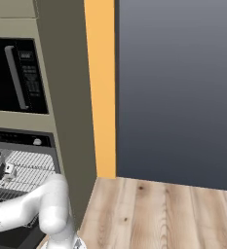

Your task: Take the fish from the oven and place it on the plate on the counter.

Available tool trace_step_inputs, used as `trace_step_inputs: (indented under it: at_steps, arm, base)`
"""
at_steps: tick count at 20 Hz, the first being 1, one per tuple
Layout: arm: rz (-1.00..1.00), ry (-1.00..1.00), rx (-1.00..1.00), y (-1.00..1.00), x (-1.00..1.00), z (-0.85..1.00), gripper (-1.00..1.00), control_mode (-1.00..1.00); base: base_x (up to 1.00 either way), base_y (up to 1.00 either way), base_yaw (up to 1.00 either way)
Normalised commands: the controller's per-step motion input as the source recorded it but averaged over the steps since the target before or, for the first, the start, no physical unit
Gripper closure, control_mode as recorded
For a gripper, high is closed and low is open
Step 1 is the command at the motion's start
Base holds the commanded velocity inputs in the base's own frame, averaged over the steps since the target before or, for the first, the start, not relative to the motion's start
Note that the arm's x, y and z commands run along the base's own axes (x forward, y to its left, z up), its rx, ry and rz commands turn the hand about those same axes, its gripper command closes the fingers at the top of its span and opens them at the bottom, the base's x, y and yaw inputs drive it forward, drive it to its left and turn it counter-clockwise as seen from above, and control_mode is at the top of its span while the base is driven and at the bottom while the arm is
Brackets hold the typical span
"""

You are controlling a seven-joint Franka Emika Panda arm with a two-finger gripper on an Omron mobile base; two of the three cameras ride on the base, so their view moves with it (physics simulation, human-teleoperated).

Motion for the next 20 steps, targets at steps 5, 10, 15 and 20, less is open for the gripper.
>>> trace_step_inputs:
  at_steps: [5, 10, 15, 20]
  arm:
    - [-0.05, -0.12, -0.01, -0.12, 0.0, -0.05, -1.0, -1.0]
    - [-0.08, -0.11, 0.0, -0.09, 0.0, -0.27, -1.0, -1.0]
    - [-0.04, -0.07, 0.0, -0.05, 0.0, -0.54, -1.0, -1.0]
    - [-0.01, -0.07, 0.0, 0.0, 0.06, -0.11, -1.0, -1.0]
  base:
    - [0.0, 0.0, 0.0]
    - [0.0, 0.0, 0.0]
    - [0.0, 0.0, 0.0]
    - [0.0, 0.0, 0.0]
